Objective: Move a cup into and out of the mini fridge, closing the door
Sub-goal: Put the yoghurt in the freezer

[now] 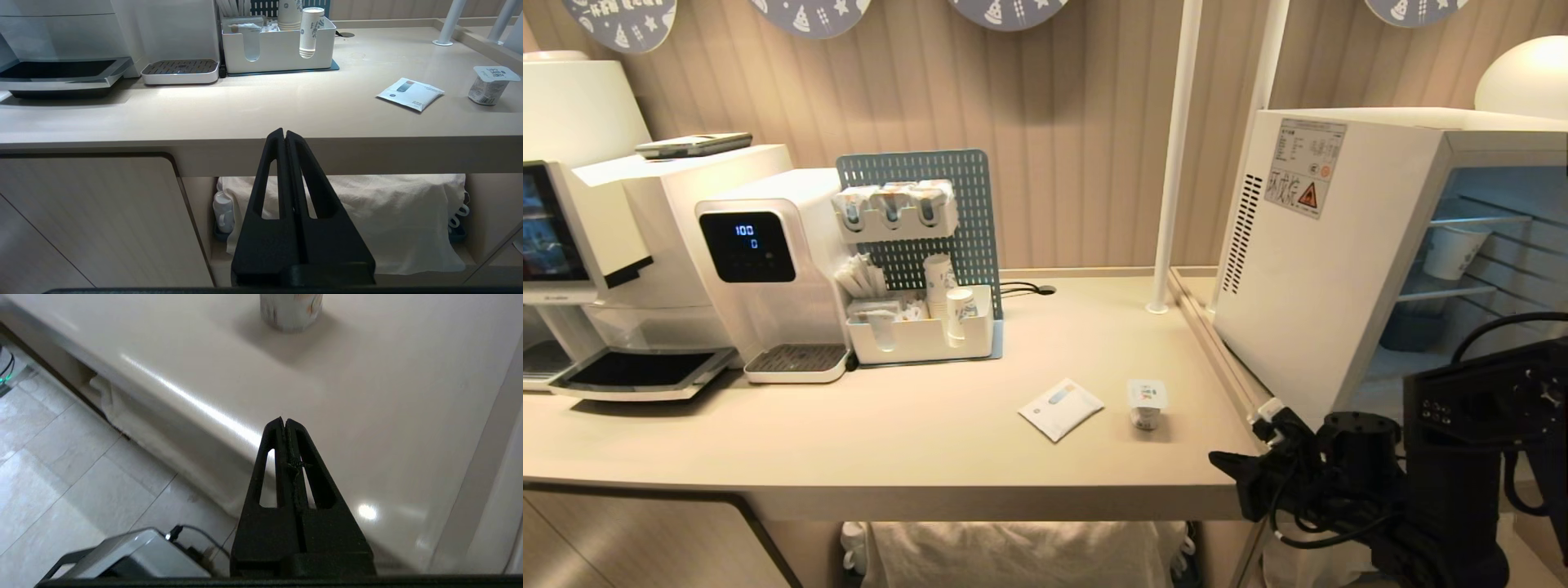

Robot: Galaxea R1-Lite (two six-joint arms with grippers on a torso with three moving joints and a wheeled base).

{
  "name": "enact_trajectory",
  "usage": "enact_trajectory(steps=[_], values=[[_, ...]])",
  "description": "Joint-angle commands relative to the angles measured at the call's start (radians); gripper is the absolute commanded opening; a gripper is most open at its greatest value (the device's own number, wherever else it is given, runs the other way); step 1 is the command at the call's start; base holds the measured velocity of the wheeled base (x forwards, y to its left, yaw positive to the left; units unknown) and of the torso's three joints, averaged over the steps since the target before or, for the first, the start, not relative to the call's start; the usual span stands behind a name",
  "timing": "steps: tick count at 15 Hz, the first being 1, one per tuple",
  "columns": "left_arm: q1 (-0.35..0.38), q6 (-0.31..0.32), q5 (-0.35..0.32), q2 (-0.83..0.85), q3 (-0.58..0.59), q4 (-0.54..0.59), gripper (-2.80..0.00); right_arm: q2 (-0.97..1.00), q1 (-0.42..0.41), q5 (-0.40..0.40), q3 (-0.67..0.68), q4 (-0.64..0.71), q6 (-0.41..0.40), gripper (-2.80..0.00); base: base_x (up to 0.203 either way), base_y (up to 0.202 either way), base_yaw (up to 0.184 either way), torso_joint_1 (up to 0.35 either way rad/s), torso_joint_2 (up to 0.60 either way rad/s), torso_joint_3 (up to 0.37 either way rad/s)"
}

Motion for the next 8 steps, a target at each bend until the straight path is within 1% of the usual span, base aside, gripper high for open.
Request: enact_trajectory(steps=[1, 2, 4, 8], values=[[-0.002, -0.001, 0.0, 0.001, 0.0, -0.001, -2.8, 0.003, -0.011, 0.01, 0.057, -0.01, -0.005, -2.8, 0.0, 0.0, 0.0, 0.0, 0.0, 0.0], [0.0, -0.001, 0.0, 0.001, 0.001, -0.001, -2.8, 0.0, -0.032, 0.021, 0.063, -0.01, -0.005, -2.8, 0.0, 0.0, 0.0, 0.0, 0.0, 0.0], [-0.001, -0.001, 0.0, 0.001, 0.001, -0.001, -2.8, 0.012, -0.044, 0.05, 0.051, -0.01, -0.006, -2.8, 0.0, 0.0, 0.0, 0.0, 0.0, 0.0], [-0.001, -0.001, 0.0, 0.001, 0.0, -0.001, -2.8, 0.021, -0.051, 0.052, 0.055, -0.01, -0.005, -2.8, 0.0, 0.0, 0.0, 0.0, 0.0, 0.0]])
